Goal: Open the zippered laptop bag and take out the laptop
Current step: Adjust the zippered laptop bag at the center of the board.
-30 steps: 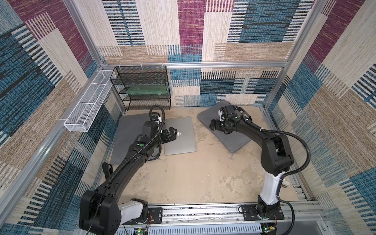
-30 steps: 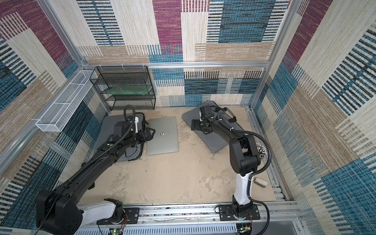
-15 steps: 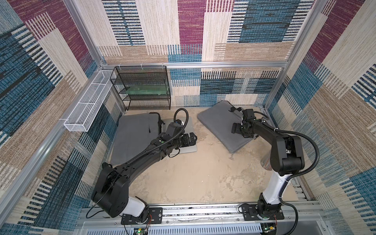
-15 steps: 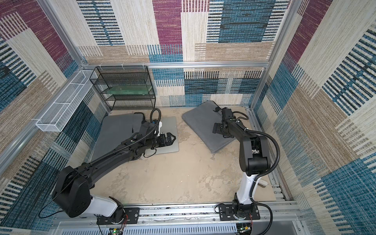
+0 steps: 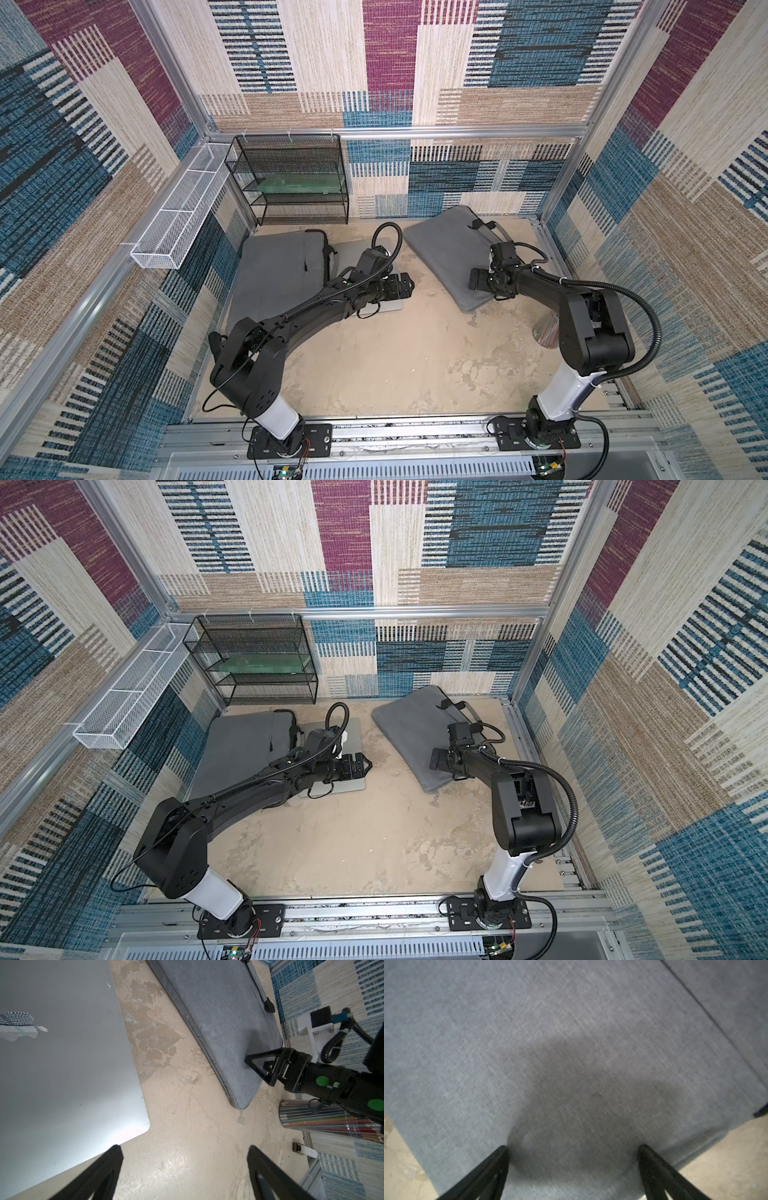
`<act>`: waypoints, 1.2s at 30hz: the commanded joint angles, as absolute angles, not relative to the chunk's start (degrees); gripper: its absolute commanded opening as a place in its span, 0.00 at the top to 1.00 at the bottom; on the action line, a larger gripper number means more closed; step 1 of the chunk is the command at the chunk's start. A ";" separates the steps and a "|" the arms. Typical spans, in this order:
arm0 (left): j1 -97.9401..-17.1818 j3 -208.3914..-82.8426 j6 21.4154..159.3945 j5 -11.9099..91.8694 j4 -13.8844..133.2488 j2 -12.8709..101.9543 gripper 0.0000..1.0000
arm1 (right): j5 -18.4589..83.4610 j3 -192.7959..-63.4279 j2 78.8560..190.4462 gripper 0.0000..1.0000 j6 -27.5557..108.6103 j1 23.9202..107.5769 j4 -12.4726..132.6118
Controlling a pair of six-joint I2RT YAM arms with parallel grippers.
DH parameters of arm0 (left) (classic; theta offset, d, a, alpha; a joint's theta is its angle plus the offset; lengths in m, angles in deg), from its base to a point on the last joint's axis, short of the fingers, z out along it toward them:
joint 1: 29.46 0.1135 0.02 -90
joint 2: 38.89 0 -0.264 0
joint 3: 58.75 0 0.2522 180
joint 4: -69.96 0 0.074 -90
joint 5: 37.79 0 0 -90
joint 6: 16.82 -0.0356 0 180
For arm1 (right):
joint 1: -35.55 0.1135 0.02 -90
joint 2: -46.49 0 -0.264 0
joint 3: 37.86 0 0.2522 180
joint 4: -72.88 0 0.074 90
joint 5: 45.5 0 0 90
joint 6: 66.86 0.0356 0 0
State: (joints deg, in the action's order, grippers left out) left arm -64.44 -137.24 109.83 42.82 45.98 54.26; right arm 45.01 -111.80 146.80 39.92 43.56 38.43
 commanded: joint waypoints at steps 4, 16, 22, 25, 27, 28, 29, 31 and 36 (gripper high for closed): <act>-64.49 -139.12 110.71 41.84 45.98 56.24 0.09 | 35.65 -108.73 147.21 0.01 44.85 50.00 34.52; -65.82 -142.32 108.44 41.92 44.04 61.51 0.22 | 35.84 -108.47 145.87 0.00 50.47 63.00 34.60; -68.18 -145.41 105.82 44.12 41.66 65.15 0.25 | 43.25 -108.60 138.32 0.00 50.75 63.38 29.52; -68.82 -146.24 105.54 45.73 41.39 66.22 0.26 | 48.23 -107.98 132.80 0.05 50.88 63.41 28.15; -68.92 -146.60 105.67 46.94 41.39 66.71 0.28 | 51.15 -107.24 129.32 0.05 50.43 63.32 28.02; -68.92 -146.76 105.59 47.72 41.33 66.99 0.28 | 52.79 -106.81 127.54 0.05 50.23 63.32 28.11; -68.92 -147.10 105.23 48.67 41.26 67.40 0.29 | 54.33 -106.47 125.81 0.05 49.92 63.32 28.30; -68.91 -148.48 104.22 50.39 40.55 68.81 0.29 | 57.08 -105.94 122.97 0.05 49.35 63.27 28.45; -68.87 -155.08 100.53 53.16 36.18 74.37 0.29 | 61.76 -104.98 115.71 0.05 48.51 61.92 30.10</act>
